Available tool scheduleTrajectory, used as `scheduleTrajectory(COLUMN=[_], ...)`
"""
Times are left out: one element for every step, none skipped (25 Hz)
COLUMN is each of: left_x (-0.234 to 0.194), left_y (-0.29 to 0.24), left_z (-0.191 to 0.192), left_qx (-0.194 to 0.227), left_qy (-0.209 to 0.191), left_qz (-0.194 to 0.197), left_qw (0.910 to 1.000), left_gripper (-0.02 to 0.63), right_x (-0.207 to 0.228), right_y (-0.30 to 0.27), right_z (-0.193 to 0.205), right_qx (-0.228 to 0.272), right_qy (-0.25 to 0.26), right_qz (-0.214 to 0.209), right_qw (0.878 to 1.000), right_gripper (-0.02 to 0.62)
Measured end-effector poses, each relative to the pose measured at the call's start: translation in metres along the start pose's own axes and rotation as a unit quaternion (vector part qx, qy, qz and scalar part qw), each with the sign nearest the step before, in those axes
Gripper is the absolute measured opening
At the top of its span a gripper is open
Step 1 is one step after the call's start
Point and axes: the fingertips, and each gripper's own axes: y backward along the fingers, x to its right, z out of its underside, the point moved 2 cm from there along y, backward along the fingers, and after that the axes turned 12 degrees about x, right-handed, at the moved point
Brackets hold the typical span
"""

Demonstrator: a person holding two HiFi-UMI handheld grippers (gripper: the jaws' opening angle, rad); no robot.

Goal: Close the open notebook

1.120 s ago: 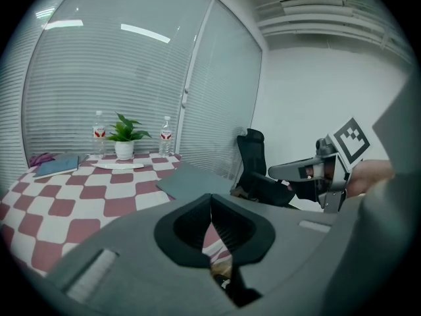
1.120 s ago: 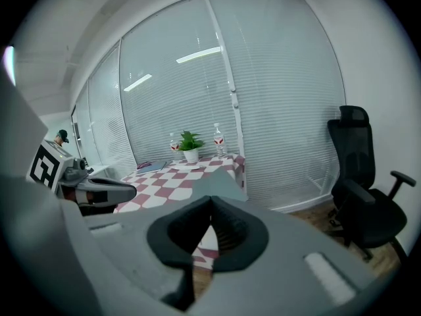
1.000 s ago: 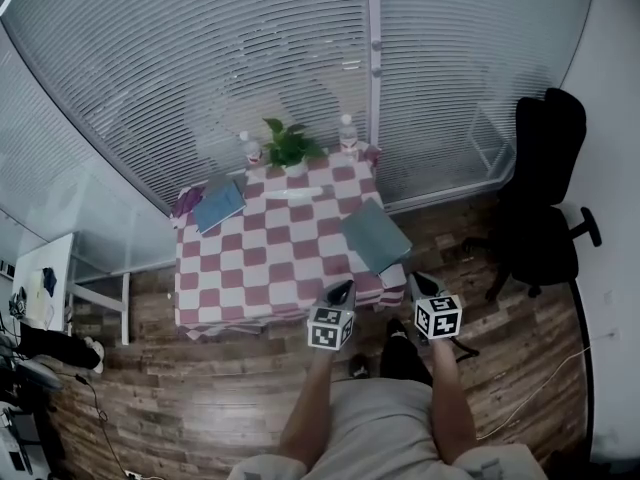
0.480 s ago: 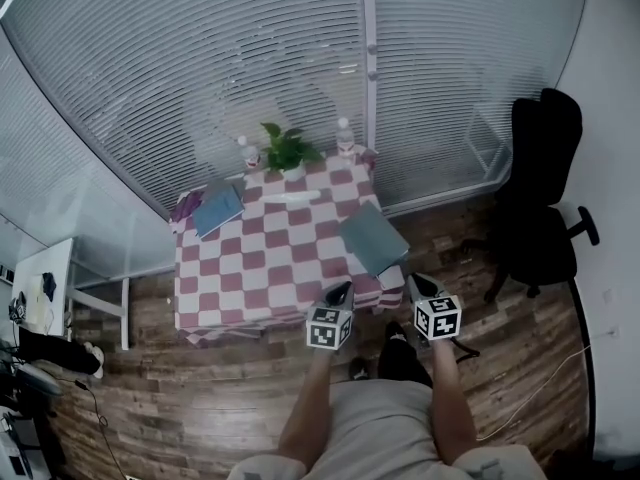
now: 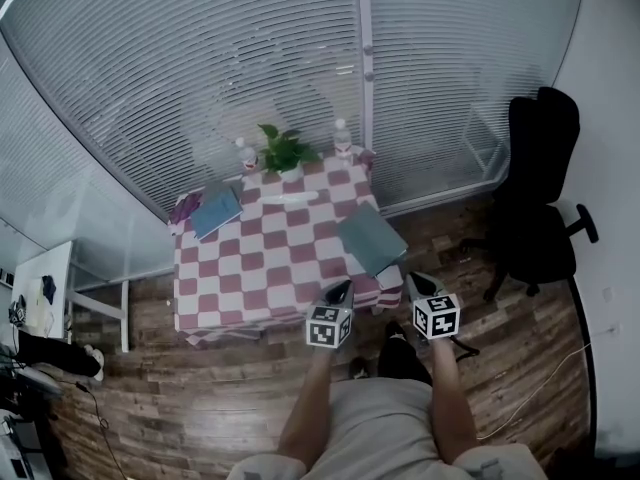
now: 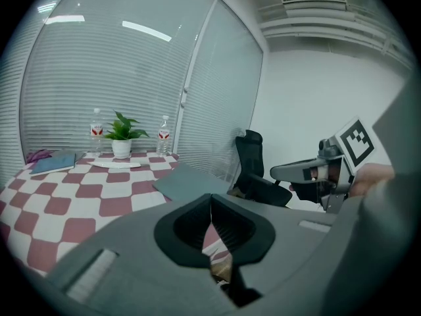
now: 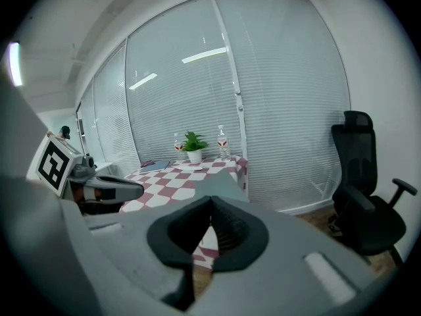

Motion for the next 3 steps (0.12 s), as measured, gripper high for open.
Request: scheduleTrajectory(left_x=[0.0003,0.0005,0.0007], left_y=[0.0000,0.0000,0.0001], left_z=[0.0003,0.0006,0.0010], left_qx=[0.001,0.003,0.005], left_qy=[0.004,0.009,0.014], left_qz=[-0.001,-0.001,-0.002], left_qw=[1.0000,1.0000,0.9999], left_gripper=[0.009,0.009,0.009], right_x=[0.0003,0.0007,0.0010], right_y=[0.0001,0.0003,0.0004], right_z=[0.0001,0.0003,0.0005], right_qx=[-0.001,-0.002,-0.004], right_qy=[0.002,0.005,0.007], right_qz=[0.000,0.000,0.000], right_qw=[1.000,1.000,1.000], right_gripper=[0.001,0.002,0.002])
